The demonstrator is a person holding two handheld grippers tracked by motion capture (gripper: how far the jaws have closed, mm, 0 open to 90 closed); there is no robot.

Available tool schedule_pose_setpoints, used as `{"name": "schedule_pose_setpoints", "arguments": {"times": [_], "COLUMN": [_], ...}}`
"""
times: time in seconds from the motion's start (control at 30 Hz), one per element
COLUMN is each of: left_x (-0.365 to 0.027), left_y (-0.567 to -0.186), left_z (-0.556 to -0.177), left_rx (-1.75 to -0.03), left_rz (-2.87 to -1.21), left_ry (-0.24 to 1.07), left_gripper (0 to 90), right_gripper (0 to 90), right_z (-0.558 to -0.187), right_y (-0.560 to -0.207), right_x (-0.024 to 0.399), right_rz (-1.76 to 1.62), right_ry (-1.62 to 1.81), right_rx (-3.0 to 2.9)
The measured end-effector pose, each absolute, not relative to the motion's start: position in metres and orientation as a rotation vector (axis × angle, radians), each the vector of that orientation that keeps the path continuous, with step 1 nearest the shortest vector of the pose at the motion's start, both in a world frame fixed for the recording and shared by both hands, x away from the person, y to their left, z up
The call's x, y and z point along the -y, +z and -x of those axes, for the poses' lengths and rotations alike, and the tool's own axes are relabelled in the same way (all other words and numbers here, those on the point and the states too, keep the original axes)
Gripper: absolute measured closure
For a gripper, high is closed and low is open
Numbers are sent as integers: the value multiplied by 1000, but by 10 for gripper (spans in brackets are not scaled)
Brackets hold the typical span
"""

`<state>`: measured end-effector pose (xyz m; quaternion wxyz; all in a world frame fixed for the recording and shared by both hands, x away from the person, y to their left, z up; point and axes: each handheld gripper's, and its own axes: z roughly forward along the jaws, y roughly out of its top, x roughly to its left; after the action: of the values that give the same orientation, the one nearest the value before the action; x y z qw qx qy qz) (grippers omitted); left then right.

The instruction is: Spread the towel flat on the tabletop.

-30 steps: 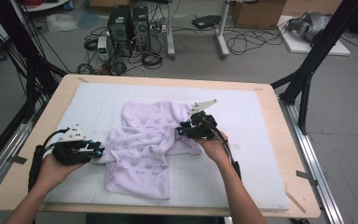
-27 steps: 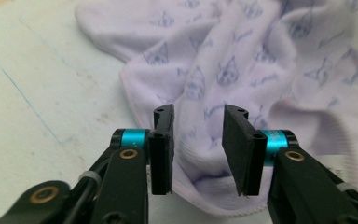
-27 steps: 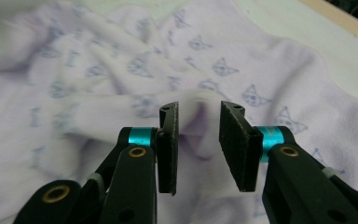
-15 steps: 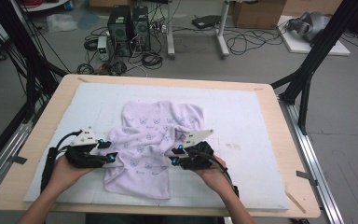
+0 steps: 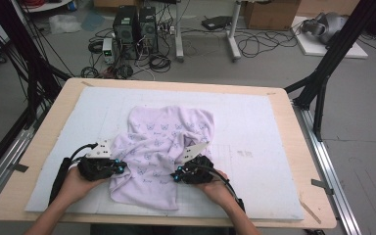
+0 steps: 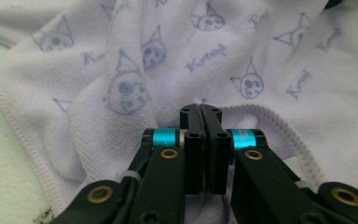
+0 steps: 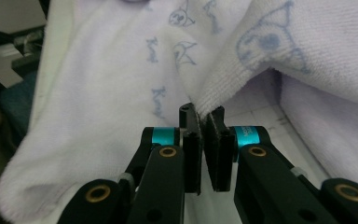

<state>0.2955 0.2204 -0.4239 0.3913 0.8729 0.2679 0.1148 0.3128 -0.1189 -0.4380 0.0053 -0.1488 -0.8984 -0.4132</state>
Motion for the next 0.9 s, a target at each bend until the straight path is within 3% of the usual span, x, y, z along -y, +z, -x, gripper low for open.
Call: {"name": "schedule_pose_setpoints", "arguments": {"times": [0.63,0.83,0.9], "left_x": [-179,-194,-203], "left_y": [-390,-403,-407], "left_z": [-244,-243,-244], "left_rx": [-535,-596,-626], "left_rz": [-2143,-2181,-2189], "left_ry": [248,286,285], "left_gripper": [882,882,882], "right_gripper": [863,848,780], "right_z": [-240,-245,-248], "right_y": [-352,-375,-385], "right_x": [212,191,180], "right_rz": [509,498,462], "right_ry": [-1428,-1360,-1330], "right_rx": [2906,2865,2866]}}
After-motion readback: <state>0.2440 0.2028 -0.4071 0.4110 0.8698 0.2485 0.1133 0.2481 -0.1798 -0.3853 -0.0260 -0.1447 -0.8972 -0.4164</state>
